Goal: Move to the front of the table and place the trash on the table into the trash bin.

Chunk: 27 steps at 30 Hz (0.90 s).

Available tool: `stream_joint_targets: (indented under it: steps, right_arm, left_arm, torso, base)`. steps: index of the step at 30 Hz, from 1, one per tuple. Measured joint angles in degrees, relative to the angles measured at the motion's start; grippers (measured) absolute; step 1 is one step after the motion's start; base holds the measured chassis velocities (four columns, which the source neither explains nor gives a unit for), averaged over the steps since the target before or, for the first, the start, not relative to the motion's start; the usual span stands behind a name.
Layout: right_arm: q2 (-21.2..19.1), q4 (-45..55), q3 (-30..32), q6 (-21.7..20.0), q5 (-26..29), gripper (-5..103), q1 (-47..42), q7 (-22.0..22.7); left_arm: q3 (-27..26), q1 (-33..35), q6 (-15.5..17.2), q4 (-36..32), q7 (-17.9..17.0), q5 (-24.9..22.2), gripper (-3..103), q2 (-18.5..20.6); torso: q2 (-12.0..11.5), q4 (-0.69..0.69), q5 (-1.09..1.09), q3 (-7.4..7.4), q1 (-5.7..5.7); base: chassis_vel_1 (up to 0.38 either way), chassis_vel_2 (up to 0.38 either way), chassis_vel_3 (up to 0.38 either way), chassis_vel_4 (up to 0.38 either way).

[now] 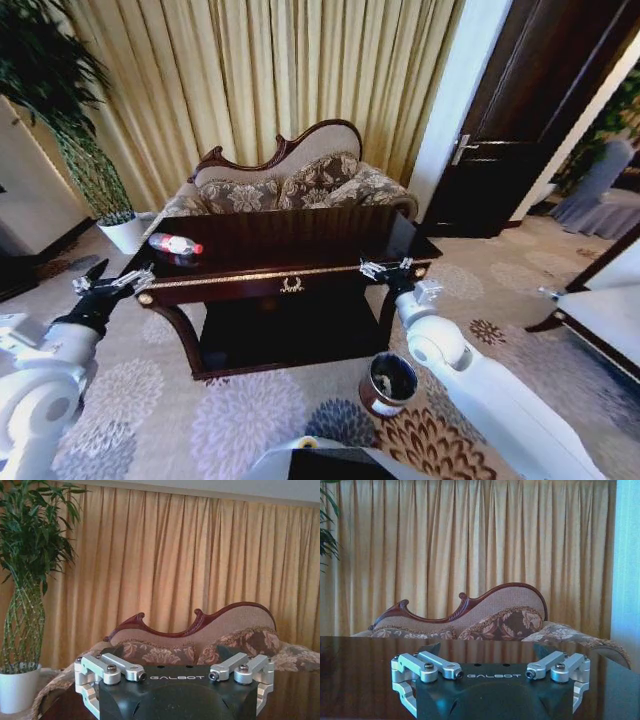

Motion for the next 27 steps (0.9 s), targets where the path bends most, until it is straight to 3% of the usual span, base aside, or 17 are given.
stream_joint_targets:
  steps: [11,27]
  right_arm:
    - [0.22,0.52,-0.43,-0.36,-0.91,100,-0.75,0.02]
    - [0.44,1.52,-1.39,-1.43,-1.90,100,-1.60,0.56]
  left_arm:
    - [0.30,0.01,-1.13,0.07,0.16,0.35,100,-0.33]
    - [0.92,0.09,-2.20,0.35,0.34,0.99,100,-1.05]
  torso:
    - [0.03,0.00,-0.01,-0.02,-0.03]
    - [0.04,0.00,-0.01,-0.02,-0.05]
  base:
    - [-0.185,0.173,0.172,-0.174]
    - [-0.019,0.029,0.026,-0.028]
